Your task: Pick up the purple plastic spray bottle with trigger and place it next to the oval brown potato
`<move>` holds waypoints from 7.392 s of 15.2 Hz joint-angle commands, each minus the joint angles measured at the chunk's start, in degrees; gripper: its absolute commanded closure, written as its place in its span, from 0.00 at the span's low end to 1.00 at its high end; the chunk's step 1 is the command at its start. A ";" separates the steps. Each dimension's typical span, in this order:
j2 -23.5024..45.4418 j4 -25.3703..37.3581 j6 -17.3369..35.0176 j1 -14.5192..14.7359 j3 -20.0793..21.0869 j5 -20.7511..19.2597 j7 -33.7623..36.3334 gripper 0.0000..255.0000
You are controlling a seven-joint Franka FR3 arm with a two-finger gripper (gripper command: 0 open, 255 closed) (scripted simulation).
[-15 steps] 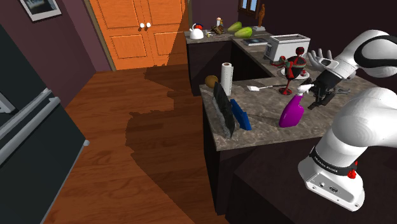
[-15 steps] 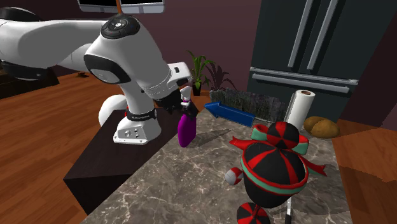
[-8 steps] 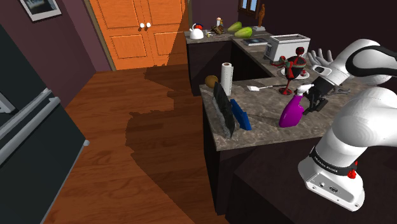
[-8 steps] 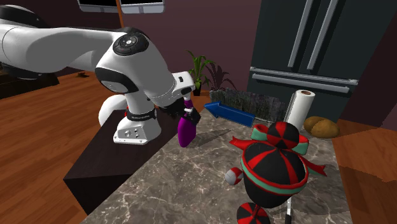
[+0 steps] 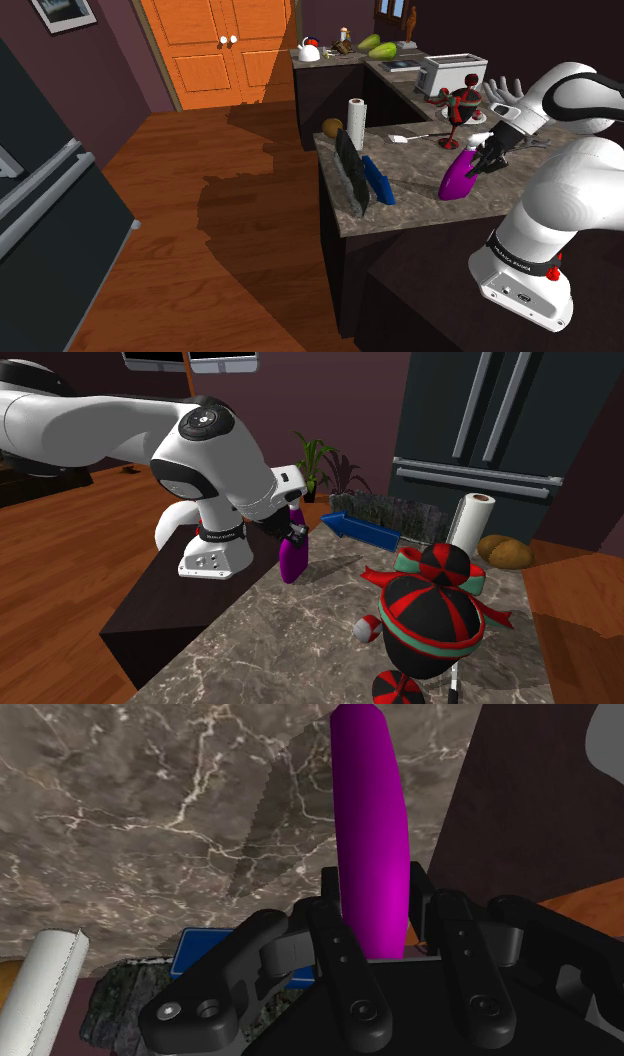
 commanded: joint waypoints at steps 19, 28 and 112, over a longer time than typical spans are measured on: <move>-4.24 3.42 -7.05 1.16 10.73 8.93 3.04 1.00; -5.80 7.57 -11.75 3.65 18.19 15.27 5.69 1.00; 20.39 106.48 -6.63 114.68 -35.89 22.01 5.03 1.00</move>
